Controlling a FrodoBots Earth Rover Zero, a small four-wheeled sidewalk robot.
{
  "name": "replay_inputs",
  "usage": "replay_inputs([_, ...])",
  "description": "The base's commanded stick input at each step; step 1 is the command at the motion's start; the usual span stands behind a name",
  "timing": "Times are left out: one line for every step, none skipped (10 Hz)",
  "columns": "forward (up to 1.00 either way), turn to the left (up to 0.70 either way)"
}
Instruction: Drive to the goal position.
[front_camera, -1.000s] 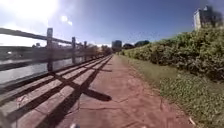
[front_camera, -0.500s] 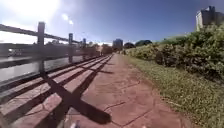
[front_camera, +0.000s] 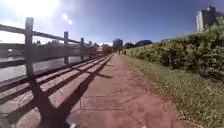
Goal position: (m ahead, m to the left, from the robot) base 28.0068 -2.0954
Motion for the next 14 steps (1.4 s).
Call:
replay_inputs([0.85, 0.0])
replay_inputs([0.85, 0.0])
replay_inputs([0.85, 0.0])
replay_inputs([0.85, 0.0])
replay_inputs([0.85, 0.0])
replay_inputs([0.85, 0.0])
replay_inputs([0.85, 0.0])
replay_inputs([0.85, 0.0])
replay_inputs([0.85, -0.21])
replay_inputs([0.85, -0.34])
replay_inputs([0.85, -0.03])
replay_inputs([0.85, 0.0])
replay_inputs([0.85, 0.0])
replay_inputs([0.85, 0.0])
